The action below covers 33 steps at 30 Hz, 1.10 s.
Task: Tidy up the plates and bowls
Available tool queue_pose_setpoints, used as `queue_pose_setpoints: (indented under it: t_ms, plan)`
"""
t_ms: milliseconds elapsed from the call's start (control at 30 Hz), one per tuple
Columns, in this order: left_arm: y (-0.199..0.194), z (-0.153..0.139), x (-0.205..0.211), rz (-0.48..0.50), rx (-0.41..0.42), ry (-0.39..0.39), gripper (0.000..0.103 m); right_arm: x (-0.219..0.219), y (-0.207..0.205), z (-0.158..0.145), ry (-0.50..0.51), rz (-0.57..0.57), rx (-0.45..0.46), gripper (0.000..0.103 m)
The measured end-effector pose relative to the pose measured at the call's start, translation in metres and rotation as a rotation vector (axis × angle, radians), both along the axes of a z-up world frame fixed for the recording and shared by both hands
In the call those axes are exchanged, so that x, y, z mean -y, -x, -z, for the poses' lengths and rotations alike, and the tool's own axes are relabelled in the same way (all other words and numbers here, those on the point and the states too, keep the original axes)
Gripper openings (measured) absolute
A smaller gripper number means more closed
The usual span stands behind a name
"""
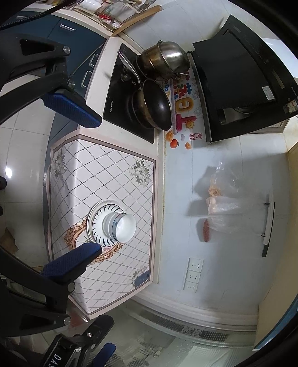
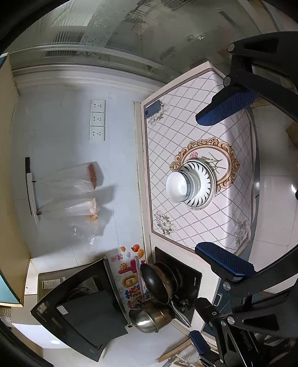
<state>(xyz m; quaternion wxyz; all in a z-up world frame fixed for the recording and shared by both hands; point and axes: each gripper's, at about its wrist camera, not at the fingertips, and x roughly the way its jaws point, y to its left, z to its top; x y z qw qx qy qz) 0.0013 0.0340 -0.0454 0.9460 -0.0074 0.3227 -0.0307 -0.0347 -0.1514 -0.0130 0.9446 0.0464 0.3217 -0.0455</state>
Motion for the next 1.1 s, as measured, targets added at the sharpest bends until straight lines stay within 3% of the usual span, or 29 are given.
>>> queue_pose_setpoints:
  t_ms: [1100]
  plan:
    - [0.002, -0.004, -0.012, 0.056, 0.003, -0.007, 0.103, -0.01, 0.013, 0.002, 0.014, 0.047, -0.008, 0.103]
